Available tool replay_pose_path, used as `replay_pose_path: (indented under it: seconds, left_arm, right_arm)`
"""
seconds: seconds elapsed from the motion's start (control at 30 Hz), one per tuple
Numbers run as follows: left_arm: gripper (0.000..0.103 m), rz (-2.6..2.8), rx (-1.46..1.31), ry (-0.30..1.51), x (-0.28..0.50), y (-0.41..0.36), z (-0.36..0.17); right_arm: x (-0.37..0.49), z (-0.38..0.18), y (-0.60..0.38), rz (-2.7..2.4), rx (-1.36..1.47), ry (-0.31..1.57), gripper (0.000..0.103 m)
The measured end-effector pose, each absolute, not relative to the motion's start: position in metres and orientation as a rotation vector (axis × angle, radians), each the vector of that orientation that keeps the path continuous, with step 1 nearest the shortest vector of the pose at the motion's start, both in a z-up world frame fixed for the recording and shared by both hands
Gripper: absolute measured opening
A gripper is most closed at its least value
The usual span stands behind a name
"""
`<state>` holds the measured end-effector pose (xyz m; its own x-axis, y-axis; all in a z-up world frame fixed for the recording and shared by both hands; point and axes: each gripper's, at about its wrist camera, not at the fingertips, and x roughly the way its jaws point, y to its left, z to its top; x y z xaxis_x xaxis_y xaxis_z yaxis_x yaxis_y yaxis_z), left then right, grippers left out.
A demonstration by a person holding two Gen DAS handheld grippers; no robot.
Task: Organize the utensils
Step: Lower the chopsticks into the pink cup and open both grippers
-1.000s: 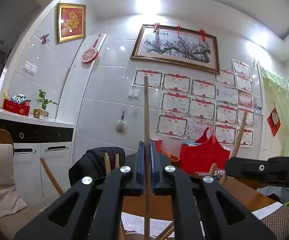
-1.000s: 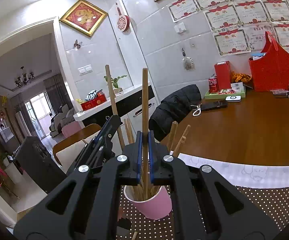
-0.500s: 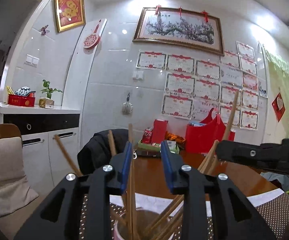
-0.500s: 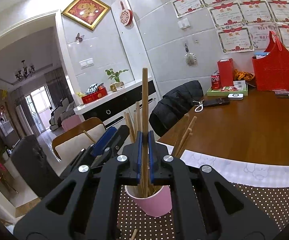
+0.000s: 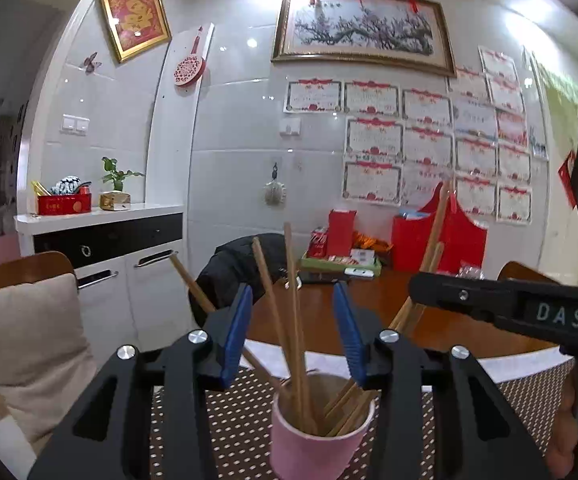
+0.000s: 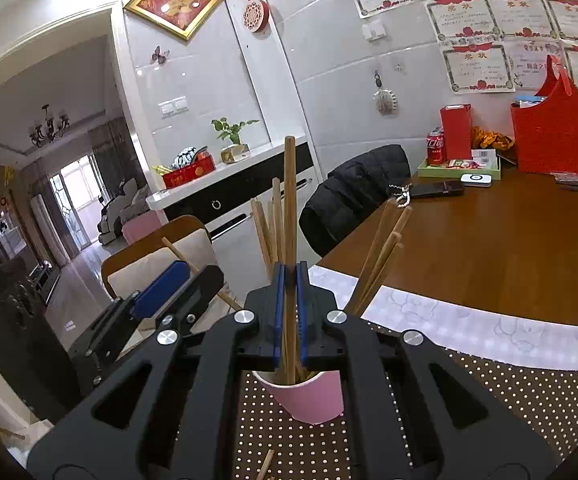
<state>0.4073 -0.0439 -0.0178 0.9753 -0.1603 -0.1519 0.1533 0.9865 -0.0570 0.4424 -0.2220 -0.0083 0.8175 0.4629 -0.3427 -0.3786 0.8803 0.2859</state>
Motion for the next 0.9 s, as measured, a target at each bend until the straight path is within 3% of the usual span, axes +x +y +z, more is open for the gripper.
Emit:
replay_pose_path:
  seconds: [0.9]
  left_arm:
    - [0.049,-0.049,0.04,0.306,0.406,-0.039,-0.025]
  right_arm:
    - [0.455,-0.027,-0.205,0.441,0.169,0.501,0.007]
